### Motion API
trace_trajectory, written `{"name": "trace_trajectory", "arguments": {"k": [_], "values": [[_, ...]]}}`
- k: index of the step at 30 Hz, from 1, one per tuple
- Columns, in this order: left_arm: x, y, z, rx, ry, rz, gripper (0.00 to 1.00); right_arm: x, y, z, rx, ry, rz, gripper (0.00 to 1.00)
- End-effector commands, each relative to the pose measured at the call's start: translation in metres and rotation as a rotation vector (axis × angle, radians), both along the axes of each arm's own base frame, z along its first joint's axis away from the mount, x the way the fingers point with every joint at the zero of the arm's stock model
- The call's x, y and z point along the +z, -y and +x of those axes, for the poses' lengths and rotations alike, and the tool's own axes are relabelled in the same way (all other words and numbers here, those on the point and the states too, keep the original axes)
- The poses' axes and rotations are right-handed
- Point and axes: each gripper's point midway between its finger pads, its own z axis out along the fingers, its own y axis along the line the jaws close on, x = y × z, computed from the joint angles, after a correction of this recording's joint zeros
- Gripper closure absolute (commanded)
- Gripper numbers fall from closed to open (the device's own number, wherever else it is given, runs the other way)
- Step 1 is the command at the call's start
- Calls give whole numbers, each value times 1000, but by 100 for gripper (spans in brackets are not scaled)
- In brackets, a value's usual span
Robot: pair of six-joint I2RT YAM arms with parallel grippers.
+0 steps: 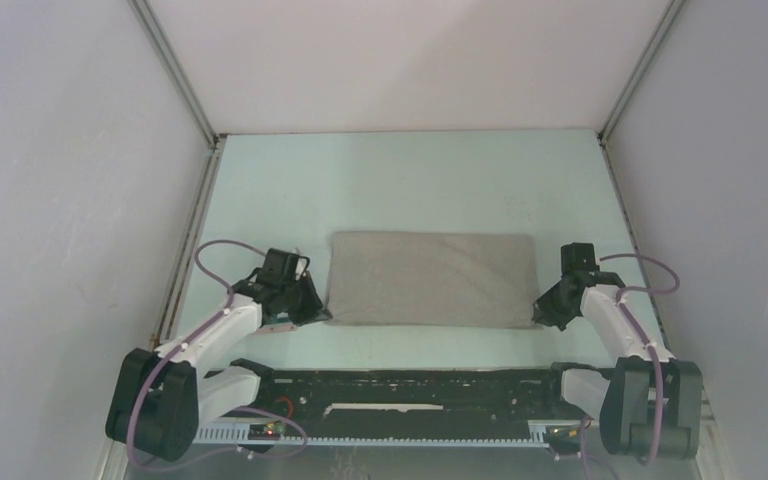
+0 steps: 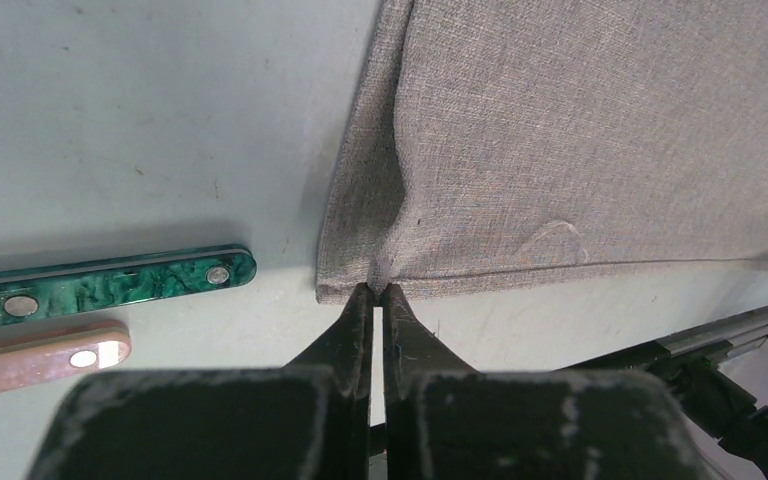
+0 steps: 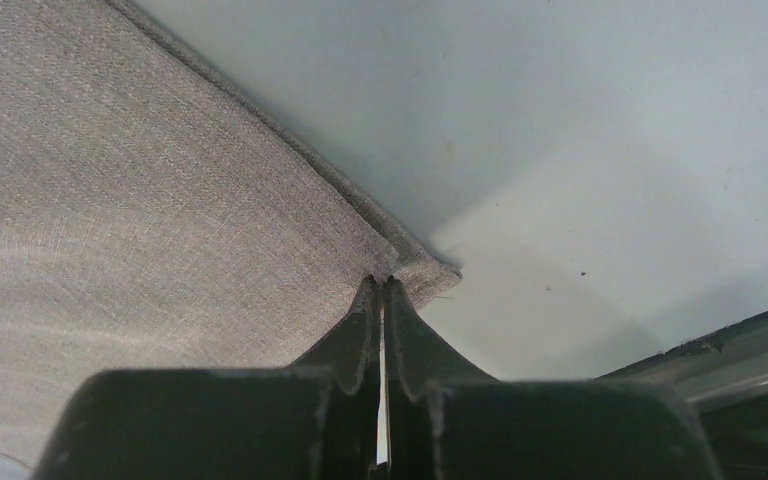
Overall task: Fold the napkin into a case and place the utensils inside
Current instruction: Fold and flatten the napkin at the center of the board.
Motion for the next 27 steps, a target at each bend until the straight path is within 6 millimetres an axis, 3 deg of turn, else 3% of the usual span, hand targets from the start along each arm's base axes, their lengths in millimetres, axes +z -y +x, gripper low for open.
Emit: {"name": "trace_trajectory", "arguments": {"k": [1, 9, 27], "values": [[-4, -8, -3, 34, -8, 40, 100, 0, 11, -1, -37, 2, -62, 100], [-15, -8, -7, 40, -36, 36, 100, -6, 13, 1, -26, -14, -74, 100], [-14, -11, -5, 55, -20, 49, 100, -5, 9, 11, 3, 30, -55, 98]]}}
